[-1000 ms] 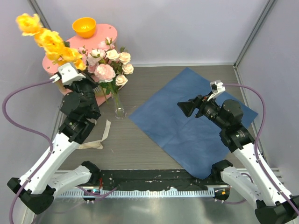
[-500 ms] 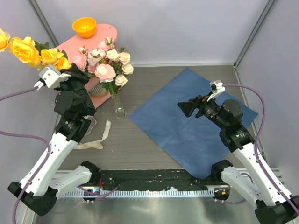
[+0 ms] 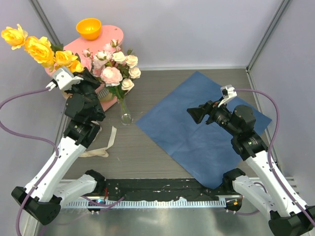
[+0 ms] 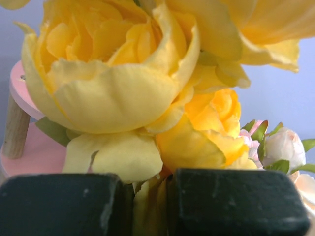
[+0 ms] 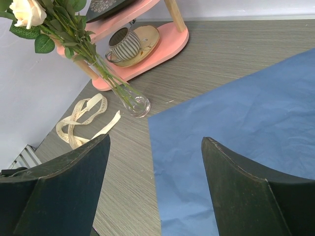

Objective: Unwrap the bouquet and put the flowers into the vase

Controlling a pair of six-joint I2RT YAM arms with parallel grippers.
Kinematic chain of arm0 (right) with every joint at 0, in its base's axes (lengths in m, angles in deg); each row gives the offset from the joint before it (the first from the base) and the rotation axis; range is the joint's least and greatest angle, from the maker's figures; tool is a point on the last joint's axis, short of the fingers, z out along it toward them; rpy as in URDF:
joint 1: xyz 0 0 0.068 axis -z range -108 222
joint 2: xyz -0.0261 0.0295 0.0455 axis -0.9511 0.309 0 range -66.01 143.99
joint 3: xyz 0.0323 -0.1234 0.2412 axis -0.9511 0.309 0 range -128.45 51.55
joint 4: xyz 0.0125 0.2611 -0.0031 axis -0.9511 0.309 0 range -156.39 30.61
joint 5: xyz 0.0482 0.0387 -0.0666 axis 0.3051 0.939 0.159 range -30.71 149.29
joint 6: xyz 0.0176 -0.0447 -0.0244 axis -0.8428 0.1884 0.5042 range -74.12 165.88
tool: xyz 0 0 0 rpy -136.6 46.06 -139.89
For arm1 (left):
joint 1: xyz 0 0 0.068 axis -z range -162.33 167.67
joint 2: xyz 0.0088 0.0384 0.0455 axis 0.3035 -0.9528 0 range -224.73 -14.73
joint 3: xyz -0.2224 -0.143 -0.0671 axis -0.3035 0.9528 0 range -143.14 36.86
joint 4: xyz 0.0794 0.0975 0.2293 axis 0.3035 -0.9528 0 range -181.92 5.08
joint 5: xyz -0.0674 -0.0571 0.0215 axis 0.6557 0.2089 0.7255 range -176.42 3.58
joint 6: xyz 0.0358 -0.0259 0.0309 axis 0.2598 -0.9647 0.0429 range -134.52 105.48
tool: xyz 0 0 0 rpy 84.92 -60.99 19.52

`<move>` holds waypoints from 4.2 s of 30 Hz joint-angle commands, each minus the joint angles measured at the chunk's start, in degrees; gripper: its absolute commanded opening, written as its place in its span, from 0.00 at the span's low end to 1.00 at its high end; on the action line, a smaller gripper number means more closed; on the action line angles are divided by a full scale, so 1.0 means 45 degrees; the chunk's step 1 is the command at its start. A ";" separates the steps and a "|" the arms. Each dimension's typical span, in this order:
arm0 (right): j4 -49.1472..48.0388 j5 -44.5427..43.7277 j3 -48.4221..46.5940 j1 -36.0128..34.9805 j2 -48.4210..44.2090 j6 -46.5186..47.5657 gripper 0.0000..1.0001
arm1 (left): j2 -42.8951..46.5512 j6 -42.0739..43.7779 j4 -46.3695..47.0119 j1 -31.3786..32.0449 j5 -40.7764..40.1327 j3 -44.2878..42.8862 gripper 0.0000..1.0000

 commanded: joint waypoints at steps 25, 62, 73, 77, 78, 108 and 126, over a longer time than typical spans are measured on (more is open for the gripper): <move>-0.0283 -0.0025 0.0039 -0.0037 0.0082 0.0152 0.80 | 0.0268 0.1479 0.2454 -0.0075 0.2494 0.2657 0.01; -0.0342 0.0131 0.0077 -0.0036 0.0160 -0.0005 0.80 | 0.0504 0.3023 -0.0045 -0.0075 0.5583 0.0840 0.00; -0.0439 0.0170 0.0214 -0.0037 0.0199 -0.0044 0.80 | 0.0660 0.2418 0.0364 -0.0075 0.5486 0.2421 0.00; -0.0420 0.0170 0.0273 -0.0037 0.0140 -0.0102 0.80 | 0.0718 0.2164 0.0891 -0.0075 0.5524 0.3338 0.00; -0.0401 0.0170 0.0273 -0.0037 0.0140 -0.0102 0.80 | 0.0718 0.2106 0.0931 -0.0075 0.5524 0.3476 0.00; -0.0089 0.0054 0.0255 -0.0037 0.0686 -0.0239 0.80 | 0.1517 0.0641 -0.0237 -0.0075 0.5288 0.4455 0.75; 0.3542 -0.4647 -0.1777 -0.0037 0.1293 0.0230 0.87 | 0.4974 -0.0629 -0.6490 -0.0075 0.7613 0.1994 1.00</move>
